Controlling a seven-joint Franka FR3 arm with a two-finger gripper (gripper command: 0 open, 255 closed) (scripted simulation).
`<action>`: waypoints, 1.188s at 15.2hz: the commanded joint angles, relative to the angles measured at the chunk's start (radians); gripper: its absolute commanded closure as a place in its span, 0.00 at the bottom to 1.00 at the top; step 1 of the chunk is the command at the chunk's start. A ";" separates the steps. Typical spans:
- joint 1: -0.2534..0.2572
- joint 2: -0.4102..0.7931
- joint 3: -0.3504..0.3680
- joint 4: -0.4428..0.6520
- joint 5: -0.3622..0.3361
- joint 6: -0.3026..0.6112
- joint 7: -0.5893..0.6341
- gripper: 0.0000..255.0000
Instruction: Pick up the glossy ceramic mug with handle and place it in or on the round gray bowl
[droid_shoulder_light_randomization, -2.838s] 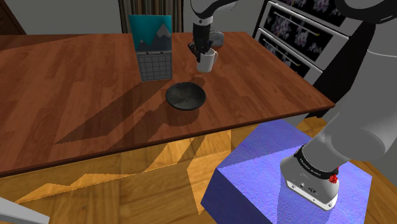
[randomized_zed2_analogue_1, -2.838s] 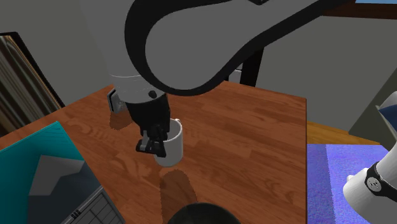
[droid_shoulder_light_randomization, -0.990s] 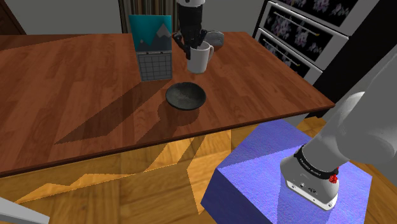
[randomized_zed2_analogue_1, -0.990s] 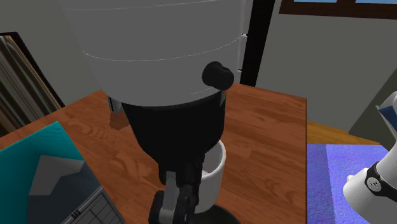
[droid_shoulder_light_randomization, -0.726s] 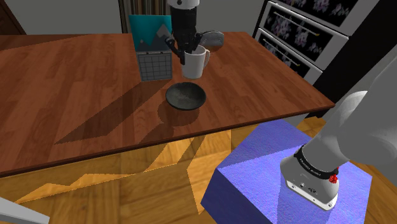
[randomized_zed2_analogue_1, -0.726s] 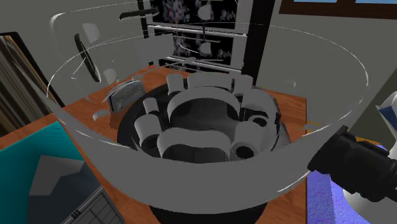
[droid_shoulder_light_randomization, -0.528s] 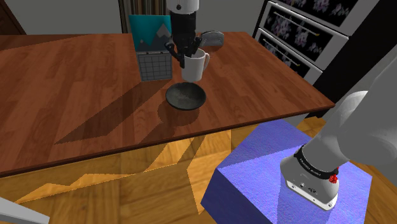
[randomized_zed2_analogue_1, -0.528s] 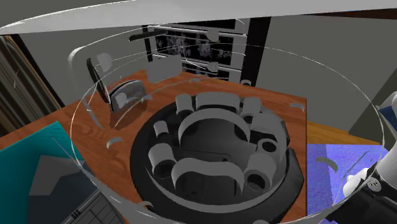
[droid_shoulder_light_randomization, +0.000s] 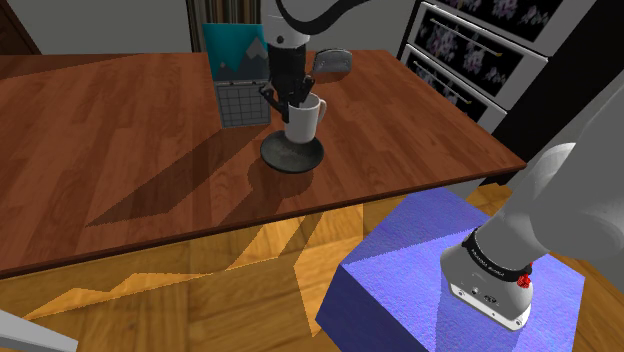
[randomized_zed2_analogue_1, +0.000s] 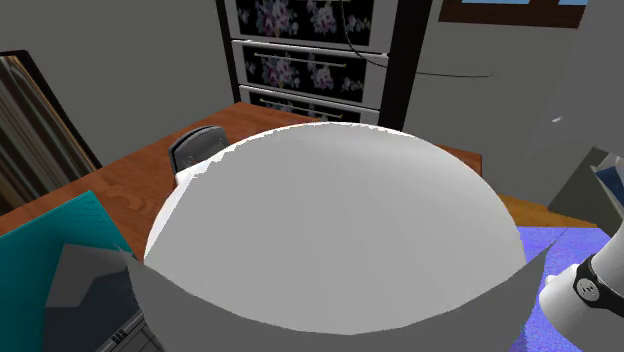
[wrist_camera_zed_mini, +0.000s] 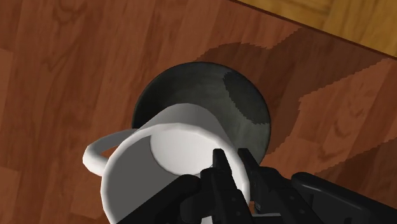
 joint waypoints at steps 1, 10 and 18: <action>0.000 0.006 0.000 -0.018 -0.002 0.024 0.001 1.00; 0.001 0.034 -0.001 -0.068 -0.009 0.101 0.007 1.00; 0.001 0.034 -0.001 -0.068 -0.009 0.101 0.007 0.00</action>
